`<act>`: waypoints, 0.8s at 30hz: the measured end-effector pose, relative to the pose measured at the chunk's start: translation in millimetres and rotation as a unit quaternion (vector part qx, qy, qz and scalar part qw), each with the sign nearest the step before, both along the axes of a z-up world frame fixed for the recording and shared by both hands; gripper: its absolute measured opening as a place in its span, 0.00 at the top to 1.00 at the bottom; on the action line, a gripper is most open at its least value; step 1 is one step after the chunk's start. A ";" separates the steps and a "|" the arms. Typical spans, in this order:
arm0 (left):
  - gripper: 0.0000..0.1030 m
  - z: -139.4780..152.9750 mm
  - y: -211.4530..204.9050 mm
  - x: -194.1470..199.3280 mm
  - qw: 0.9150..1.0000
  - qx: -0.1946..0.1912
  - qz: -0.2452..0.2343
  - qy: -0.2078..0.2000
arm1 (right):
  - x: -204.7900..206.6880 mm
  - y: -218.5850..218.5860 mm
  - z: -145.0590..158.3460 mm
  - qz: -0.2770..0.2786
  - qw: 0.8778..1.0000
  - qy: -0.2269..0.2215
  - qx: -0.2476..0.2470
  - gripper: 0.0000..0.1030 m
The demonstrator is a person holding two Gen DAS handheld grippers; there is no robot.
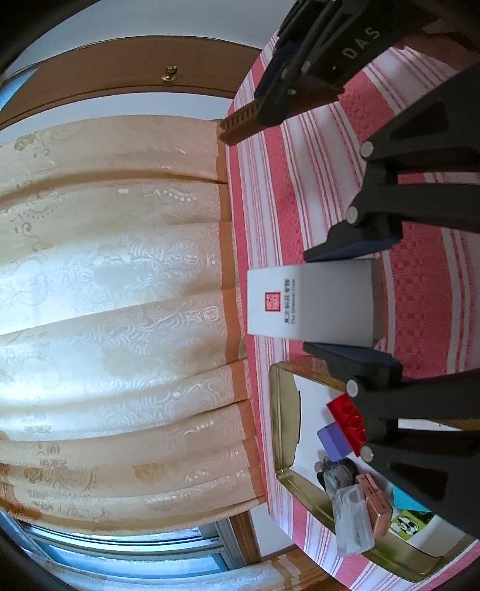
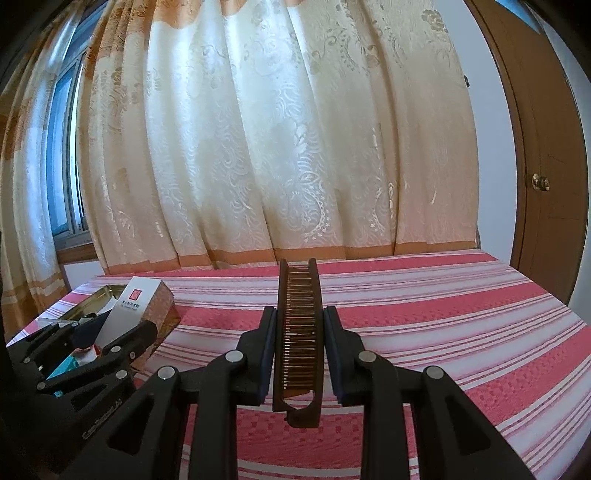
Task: Organize rigid objects
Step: 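Lift and carry the white box and comb toward the tin tray with both tools, then move the white box and comb over the tin tray with both tools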
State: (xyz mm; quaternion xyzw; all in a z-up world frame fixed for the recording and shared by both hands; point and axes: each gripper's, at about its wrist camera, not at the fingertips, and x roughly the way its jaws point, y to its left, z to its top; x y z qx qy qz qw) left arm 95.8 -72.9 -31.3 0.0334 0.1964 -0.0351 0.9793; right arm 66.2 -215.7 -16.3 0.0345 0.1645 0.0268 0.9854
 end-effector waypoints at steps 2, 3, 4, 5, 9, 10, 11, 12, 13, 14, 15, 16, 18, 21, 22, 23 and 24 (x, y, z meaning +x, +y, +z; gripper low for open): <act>0.60 0.3 1.4 -1.3 1.000 -0.003 -0.002 -0.001 | -1.8 0.7 0.1 0.002 1.000 -0.002 0.004 0.73; 0.60 0.3 2.2 -2.1 1.000 -0.005 -0.002 -0.001 | -2.9 0.7 0.3 0.004 1.000 -0.004 0.007 0.73; 0.60 0.3 2.8 -2.6 1.000 -0.006 -0.002 0.000 | -3.8 0.5 0.3 0.005 1.000 -0.004 0.009 0.73; 0.60 0.3 3.5 -3.5 1.000 -0.007 -0.002 -0.001 | -4.6 1.0 0.2 0.006 1.000 -0.005 0.011 0.73; 0.60 0.7 5.0 -10.4 1.000 -0.009 -0.002 -0.005 | -6.7 0.6 0.1 0.013 1.000 -0.007 0.021 0.73; 0.60 0.9 5.5 -12.9 1.000 -0.009 -0.002 -0.007 | -6.8 0.8 0.0 0.015 1.000 -0.007 0.023 0.73; 0.60 1.2 5.9 -15.0 1.000 -0.009 -0.002 -0.009 | -6.9 0.8 -0.3 0.017 1.000 -0.006 0.026 0.73; 0.60 1.5 6.3 -17.2 1.000 -0.009 -0.001 -0.012 | -7.1 0.7 -0.4 0.018 0.999 -0.006 0.028 0.73; 0.60 1.7 6.9 -19.4 1.000 -0.008 -0.001 -0.014 | -7.8 0.7 -0.4 0.019 0.999 -0.006 0.031 0.73; 0.60 2.1 7.6 -21.4 1.000 -0.009 0.000 -0.015 | -8.0 1.5 -0.6 0.021 0.999 -0.005 0.032 0.73; 0.60 2.3 8.6 -23.3 1.000 -0.010 0.000 -0.017 | -8.1 2.3 -0.7 0.023 0.999 -0.004 0.033 0.73; 0.60 2.5 10.1 -25.2 1.000 -0.011 0.002 -0.019 | -8.6 2.9 -0.7 0.023 0.999 -0.005 0.033 0.73; 0.60 2.9 12.4 -27.3 1.000 -0.014 0.004 -0.022 | -10.0 4.5 -0.4 0.025 0.999 -0.007 0.034 0.73; 0.60 3.4 16.8 -32.4 0.999 -0.016 0.008 -0.030 | -13.6 8.8 0.5 0.028 0.999 -0.014 0.031 0.73; 0.60 3.9 17.7 -33.1 0.999 -0.016 0.009 -0.031 | -14.8 10.3 0.8 0.028 0.999 -0.017 0.029 0.73; 0.60 4.0 19.2 -34.8 0.999 -0.017 0.010 -0.033 | -15.8 12.6 1.0 0.030 0.999 -0.018 0.028 0.73; 0.60 4.1 20.9 -36.0 0.999 -0.017 0.012 -0.035 | -16.3 14.1 0.9 0.031 0.999 -0.019 0.027 0.73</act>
